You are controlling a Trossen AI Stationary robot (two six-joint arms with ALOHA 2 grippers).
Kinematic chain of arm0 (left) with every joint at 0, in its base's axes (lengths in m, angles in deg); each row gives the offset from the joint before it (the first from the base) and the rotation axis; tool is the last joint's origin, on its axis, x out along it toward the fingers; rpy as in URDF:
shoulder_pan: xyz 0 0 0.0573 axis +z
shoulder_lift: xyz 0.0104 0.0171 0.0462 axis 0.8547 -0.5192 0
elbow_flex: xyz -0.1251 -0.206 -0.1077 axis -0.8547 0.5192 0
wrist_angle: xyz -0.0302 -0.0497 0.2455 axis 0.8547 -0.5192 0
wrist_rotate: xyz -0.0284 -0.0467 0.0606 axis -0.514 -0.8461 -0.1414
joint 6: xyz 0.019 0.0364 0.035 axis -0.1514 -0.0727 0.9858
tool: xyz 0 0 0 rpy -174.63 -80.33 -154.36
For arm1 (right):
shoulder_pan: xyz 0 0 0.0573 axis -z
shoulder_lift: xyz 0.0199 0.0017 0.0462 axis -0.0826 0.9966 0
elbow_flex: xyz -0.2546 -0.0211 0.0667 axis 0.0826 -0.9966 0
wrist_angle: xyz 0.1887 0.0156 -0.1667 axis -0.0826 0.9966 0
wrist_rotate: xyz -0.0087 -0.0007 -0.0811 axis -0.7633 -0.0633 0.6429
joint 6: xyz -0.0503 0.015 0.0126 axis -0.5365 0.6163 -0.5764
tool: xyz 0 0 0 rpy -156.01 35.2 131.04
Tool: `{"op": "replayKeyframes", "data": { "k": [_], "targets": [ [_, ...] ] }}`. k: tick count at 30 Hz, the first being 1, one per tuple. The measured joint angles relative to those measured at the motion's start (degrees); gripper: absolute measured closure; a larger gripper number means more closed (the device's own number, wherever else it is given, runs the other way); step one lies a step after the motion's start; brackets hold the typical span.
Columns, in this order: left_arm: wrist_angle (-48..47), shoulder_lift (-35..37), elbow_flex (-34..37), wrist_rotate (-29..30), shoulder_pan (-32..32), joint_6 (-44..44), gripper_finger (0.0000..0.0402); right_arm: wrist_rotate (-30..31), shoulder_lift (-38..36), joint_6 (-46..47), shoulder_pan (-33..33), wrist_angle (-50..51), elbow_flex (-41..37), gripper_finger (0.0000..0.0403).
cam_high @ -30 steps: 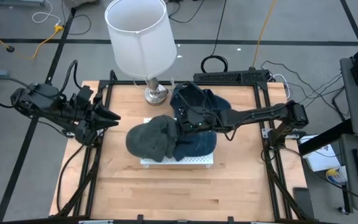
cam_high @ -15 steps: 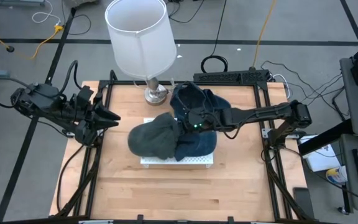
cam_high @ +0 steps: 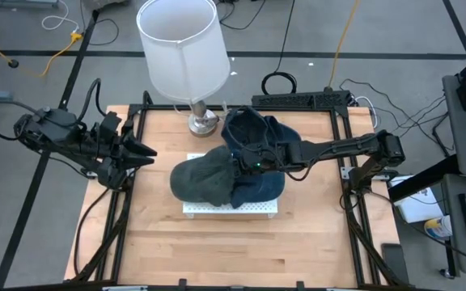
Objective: Pick & Place hat
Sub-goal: Stack the right black cap on top of the other black cap on the shelf, then stack the right blue cap on top of the other blue cap on the shelf
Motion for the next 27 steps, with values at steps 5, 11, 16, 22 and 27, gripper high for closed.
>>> {"op": "replayKeyframes", "data": {
  "k": [5, 11, 16, 22, 27],
  "targets": [
    [-0.16, 0.0, 0.0, -0.29, 0.0, 0.87, 0.0277, -0.15, 0.64, -0.29, 0.0, 0.94, 0.08, 0.0364],
    [-0.14, 0.0, 0.0, -2.82, 0.0, 0.87, 0.0277, 0.13, 0.54, -3.1, -0.02, -0.53, 0.09, 0.0322],
    [-0.13, 0.0, 0.0, -4.0, 0.0, 0.8, 0.0277, 0.13, 0.01, -3.35, -0.02, 0.02, 0.09, 0.0265],
    [-0.12, 0.0, 0.0, -4.02, -0.01, 0.87, 0.0277, 0.29, 0.06, -3.25, -0.02, 1.33, 0.04, 0.0212],
    [-0.1, 0.0, 0.0, -4.02, 0.0, 0.74, 0.0277, 1.68, -0.9, -3.99, -0.02, 2.22, 0.0, 0.0193]
  ]
}}
